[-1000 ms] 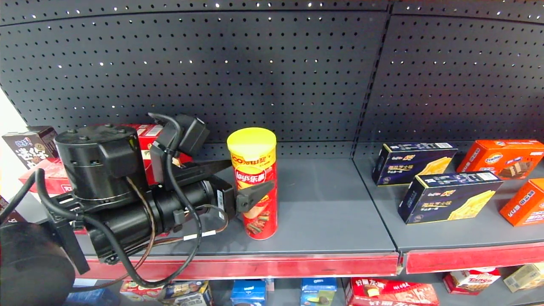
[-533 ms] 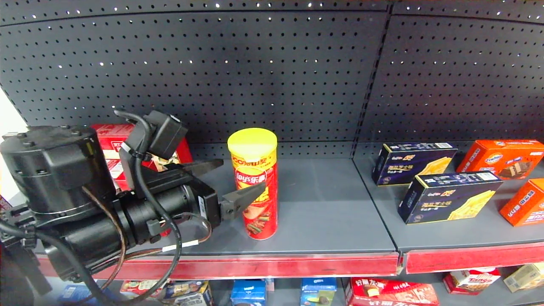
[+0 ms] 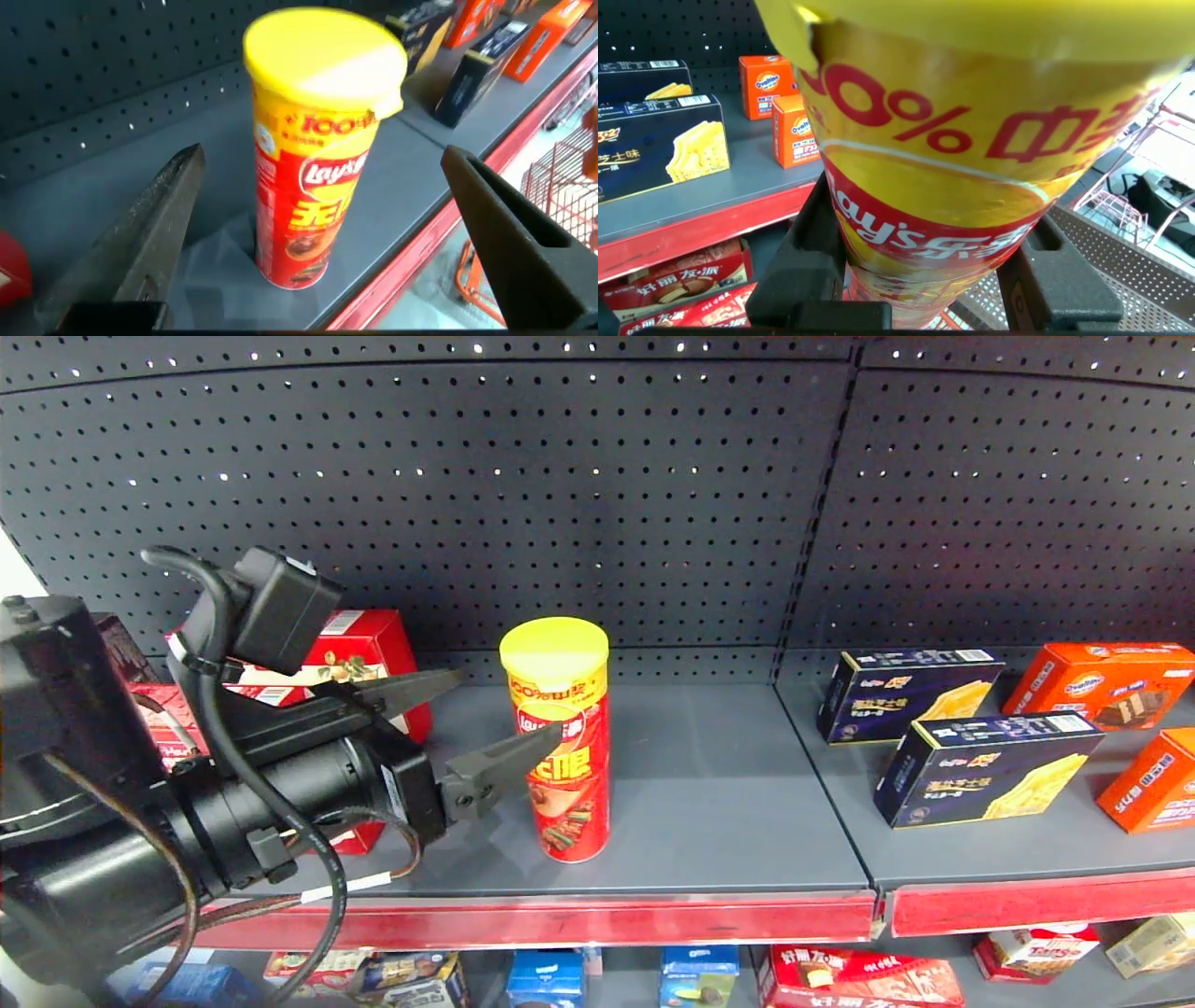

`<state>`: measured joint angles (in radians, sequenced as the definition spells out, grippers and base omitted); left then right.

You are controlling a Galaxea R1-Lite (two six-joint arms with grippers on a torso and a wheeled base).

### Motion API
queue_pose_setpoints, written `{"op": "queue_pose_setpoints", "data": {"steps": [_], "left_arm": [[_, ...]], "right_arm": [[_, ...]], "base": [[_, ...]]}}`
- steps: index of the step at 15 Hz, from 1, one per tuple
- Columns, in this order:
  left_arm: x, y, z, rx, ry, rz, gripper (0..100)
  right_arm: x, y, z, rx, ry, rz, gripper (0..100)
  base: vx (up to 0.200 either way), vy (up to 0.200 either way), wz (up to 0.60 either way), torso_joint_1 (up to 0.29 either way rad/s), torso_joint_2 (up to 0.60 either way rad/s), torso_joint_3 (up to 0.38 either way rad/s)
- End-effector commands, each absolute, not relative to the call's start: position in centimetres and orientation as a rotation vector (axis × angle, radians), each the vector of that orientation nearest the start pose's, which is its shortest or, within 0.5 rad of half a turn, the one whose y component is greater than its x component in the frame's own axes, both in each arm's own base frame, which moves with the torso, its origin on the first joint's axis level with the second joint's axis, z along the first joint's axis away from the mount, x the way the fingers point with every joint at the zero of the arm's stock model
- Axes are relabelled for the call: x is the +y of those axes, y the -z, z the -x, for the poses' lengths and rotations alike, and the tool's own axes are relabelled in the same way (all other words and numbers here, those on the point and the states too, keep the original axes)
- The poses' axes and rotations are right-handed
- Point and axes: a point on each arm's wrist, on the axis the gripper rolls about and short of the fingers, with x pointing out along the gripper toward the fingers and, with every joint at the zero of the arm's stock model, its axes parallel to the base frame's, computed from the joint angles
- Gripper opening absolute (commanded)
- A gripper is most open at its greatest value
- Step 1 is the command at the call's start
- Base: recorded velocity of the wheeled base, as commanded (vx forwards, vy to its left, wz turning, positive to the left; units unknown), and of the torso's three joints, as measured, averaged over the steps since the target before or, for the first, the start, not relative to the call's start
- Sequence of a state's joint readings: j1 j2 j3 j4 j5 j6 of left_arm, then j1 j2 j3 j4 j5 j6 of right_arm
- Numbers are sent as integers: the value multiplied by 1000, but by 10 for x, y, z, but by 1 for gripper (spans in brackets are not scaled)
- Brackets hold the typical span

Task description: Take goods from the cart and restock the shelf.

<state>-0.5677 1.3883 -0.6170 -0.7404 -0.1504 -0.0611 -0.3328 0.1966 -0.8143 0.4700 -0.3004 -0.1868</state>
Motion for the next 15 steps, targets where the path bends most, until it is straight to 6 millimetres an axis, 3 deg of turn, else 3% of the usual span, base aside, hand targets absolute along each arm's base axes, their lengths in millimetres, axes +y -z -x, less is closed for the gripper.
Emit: {"op": "queue_pose_setpoints", "data": {"steps": [1, 4, 6, 9, 13, 15], "left_arm": [[-118, -236, -179, 1, 715, 65, 100], [-102, -257, -169, -94, 667, 83, 100], [-74, -282, -165, -186, 542, 84, 100], [-49, -291, -148, -254, 441, 77, 100], [-33, -294, -135, -301, 360, 69, 100], [-30, -286, -137, -271, 343, 65, 100]], "right_arm": [[24, -236, 91, -86, 641, 183, 0], [23, -238, 87, -69, 634, 183, 0], [21, -235, 82, -41, 631, 179, 0], [16, -249, 68, -8, 613, 180, 0], [5, -308, 31, -12, 335, 79, 0], [-1, -324, 4, 31, 163, -36, 0]], "base": [[0, 0, 0, 0, 0, 0], [0, 0, 0, 0, 0, 0], [0, 0, 0, 0, 0, 0], [0, 0, 0, 0, 0, 0], [0, 0, 0, 0, 0, 0], [0, 0, 0, 0, 0, 0]]}}
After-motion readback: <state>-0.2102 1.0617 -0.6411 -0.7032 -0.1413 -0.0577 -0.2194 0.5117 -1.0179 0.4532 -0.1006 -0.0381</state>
